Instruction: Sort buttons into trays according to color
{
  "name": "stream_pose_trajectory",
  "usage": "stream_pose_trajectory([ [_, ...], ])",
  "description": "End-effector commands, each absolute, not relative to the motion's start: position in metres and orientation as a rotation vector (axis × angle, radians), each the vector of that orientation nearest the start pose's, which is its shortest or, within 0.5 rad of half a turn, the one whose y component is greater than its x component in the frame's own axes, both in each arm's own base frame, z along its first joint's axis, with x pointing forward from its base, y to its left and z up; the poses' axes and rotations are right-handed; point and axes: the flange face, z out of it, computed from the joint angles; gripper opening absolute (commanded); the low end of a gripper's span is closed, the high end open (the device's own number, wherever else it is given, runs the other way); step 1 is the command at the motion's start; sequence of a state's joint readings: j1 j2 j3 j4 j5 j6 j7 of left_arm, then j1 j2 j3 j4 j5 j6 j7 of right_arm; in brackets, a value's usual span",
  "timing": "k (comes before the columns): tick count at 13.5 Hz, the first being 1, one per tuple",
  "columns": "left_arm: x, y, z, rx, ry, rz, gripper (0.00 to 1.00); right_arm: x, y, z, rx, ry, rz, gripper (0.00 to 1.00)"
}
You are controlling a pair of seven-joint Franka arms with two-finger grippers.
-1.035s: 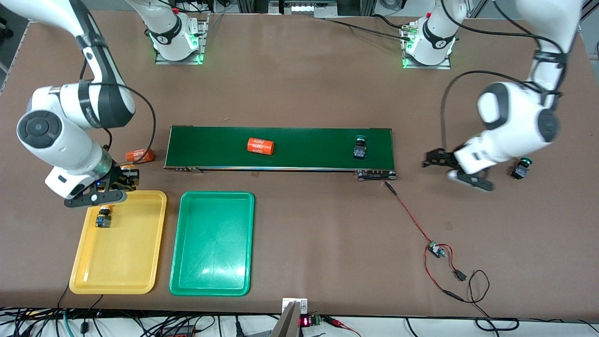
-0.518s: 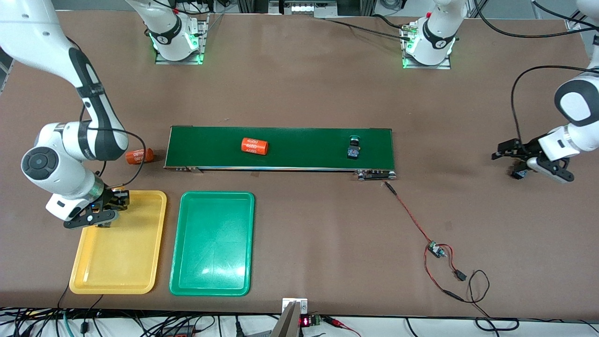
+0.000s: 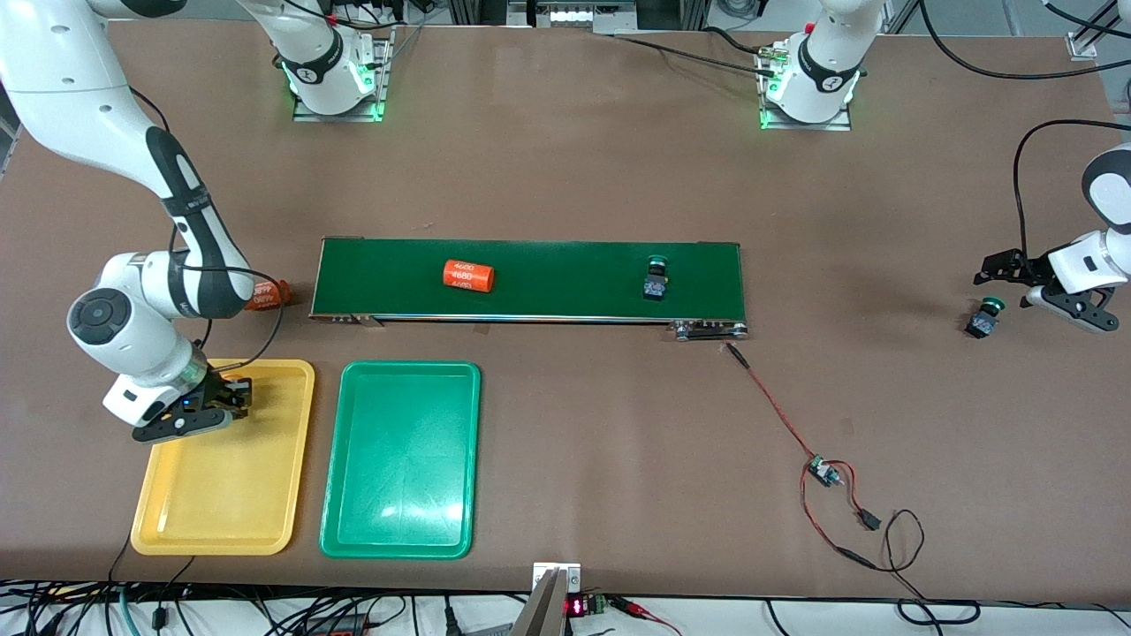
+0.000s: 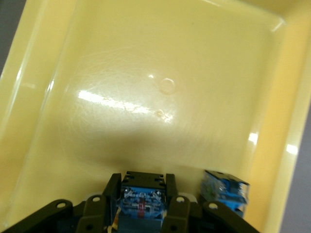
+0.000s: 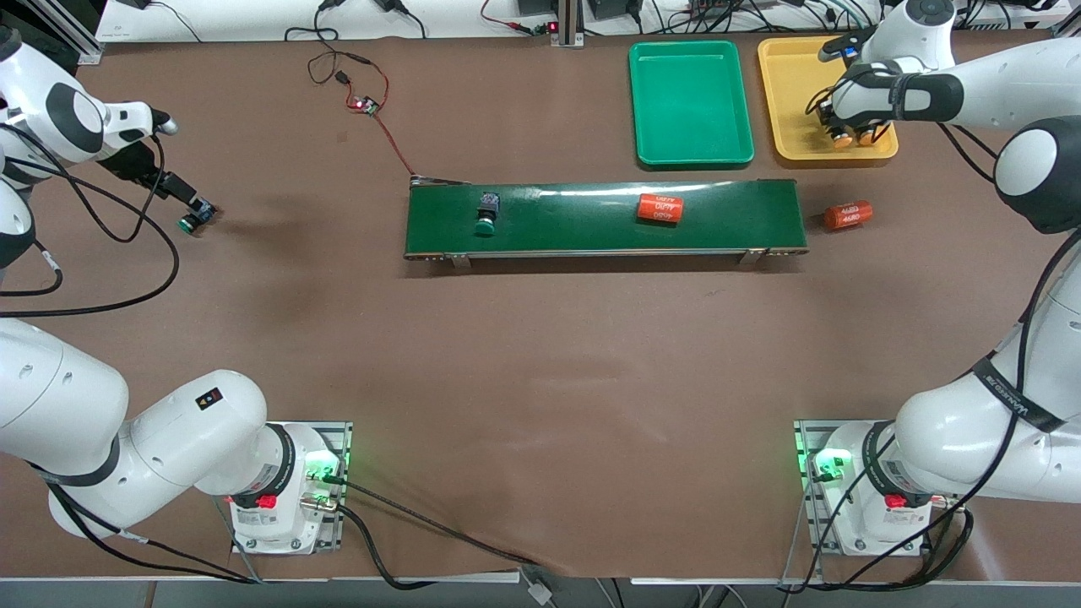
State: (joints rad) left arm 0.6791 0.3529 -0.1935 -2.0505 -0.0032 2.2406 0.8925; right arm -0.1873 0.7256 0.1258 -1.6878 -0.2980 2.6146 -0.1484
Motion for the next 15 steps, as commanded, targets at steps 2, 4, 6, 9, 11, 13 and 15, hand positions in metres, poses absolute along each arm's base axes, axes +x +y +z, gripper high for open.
stream_pose_trajectory([
  [2, 0.516, 0.275, 0.247, -3.227, 0.679, 0.154, 1.00, 0.698, -0.049, 0.187, -3.208, -0.466, -0.338, 0.52],
  [4, 0.515, 0.276, 0.244, -3.229, 0.687, 0.162, 1.00, 0.697, -0.047, 0.184, -3.205, -0.465, -0.329, 0.93],
  [6, 0.513, 0.276, 0.241, -3.230, 0.694, 0.170, 1.00, 0.698, -0.046, 0.191, -3.205, -0.451, -0.334, 1.00],
  [9, 0.509, 0.280, 0.222, -3.250, 0.715, 0.199, 1.00, 0.696, -0.038, 0.222, -3.232, -0.374, -0.238, 1.00],
  [11, 0.513, 0.285, 0.220, -3.229, 0.819, 0.180, 1.00, 0.691, -0.030, 0.250, -3.246, -0.333, -0.153, 1.00],
  [13, 0.520, 0.290, 0.218, -3.176, 0.910, 0.199, 1.00, 0.685, -0.019, 0.277, -3.255, -0.296, -0.069, 1.00],
  [15, 0.527, 0.292, 0.218, -3.154, 0.936, 0.200, 1.00, 0.675, 0.005, 0.318, -3.209, -0.204, -0.028, 1.00],
])
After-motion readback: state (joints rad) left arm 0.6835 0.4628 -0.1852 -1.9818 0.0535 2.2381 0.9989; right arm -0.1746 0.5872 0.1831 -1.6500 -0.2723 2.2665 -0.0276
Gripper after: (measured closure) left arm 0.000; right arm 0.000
